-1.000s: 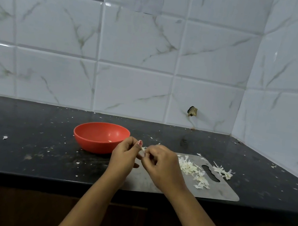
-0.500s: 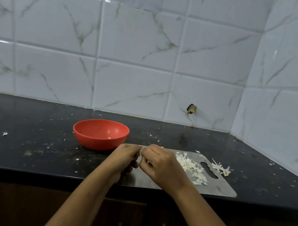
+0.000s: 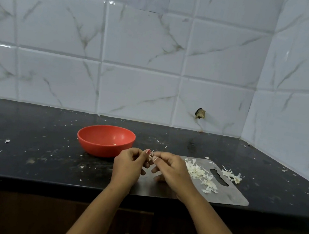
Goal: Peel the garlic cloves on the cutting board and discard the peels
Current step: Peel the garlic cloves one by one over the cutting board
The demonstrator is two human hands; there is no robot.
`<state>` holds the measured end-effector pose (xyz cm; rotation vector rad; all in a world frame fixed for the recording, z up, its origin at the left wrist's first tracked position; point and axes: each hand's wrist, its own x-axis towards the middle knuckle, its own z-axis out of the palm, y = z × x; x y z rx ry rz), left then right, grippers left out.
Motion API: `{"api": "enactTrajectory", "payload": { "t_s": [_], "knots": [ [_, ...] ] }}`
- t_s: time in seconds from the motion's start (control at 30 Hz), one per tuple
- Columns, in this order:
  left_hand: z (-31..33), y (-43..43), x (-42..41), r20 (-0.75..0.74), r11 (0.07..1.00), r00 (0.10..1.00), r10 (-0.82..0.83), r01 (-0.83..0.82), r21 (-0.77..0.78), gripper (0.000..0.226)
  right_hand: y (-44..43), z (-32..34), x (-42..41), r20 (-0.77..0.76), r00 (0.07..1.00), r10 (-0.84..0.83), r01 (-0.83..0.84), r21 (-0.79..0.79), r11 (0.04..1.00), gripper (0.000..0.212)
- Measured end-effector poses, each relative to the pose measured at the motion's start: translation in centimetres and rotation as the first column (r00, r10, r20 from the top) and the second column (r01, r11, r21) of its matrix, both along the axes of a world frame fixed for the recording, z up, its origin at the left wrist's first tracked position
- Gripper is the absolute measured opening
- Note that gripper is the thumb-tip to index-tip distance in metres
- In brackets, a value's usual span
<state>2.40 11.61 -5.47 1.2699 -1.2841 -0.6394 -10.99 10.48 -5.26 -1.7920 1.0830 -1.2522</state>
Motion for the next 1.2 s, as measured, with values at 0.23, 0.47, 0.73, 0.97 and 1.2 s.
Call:
{"api": "enactTrajectory", "payload": {
  "t_s": [0.23, 0.47, 0.73, 0.97, 1.2],
  "knots": [
    [-0.5, -0.2, -0.2, 0.165, 0.998, 0.984, 0.066, -0.060, -0.036, 0.031, -0.3, -0.6, 0.0, -0.104, 0.992, -0.078, 0.066, -0.110, 0.992, 0.015],
    [-0.7, 0.1, -0.4, 0.202, 0.986, 0.965, 0.168, -0.161, -0.051, 0.037, -0.4, -1.0, 0.4, -0.219, 0.972, -0.079, 0.047, -0.150, 0.988, 0.010],
    [-1.0, -0.1, -0.6, 0.360, 0.994, 0.928, 0.099, -0.074, -0.083, 0.035, -0.5, -1.0, 0.0, -0.172, 0.971, -0.164, 0.138, -0.156, 0.978, 0.012],
    [-1.0, -0.1, -0.5, 0.399, 0.992, 0.915, 0.052, -0.002, -0.125, 0.016, -0.6, -1.0, -0.3, -0.128, 0.970, -0.206, 0.194, -0.102, 0.976, 0.010],
    [-0.9, -0.2, -0.3, 0.240, 0.991, 0.969, 0.061, -0.030, -0.133, 0.011, -0.3, -1.0, 0.0, -0.155, 0.970, -0.190, 0.169, -0.137, 0.976, 0.010]
  ]
}}
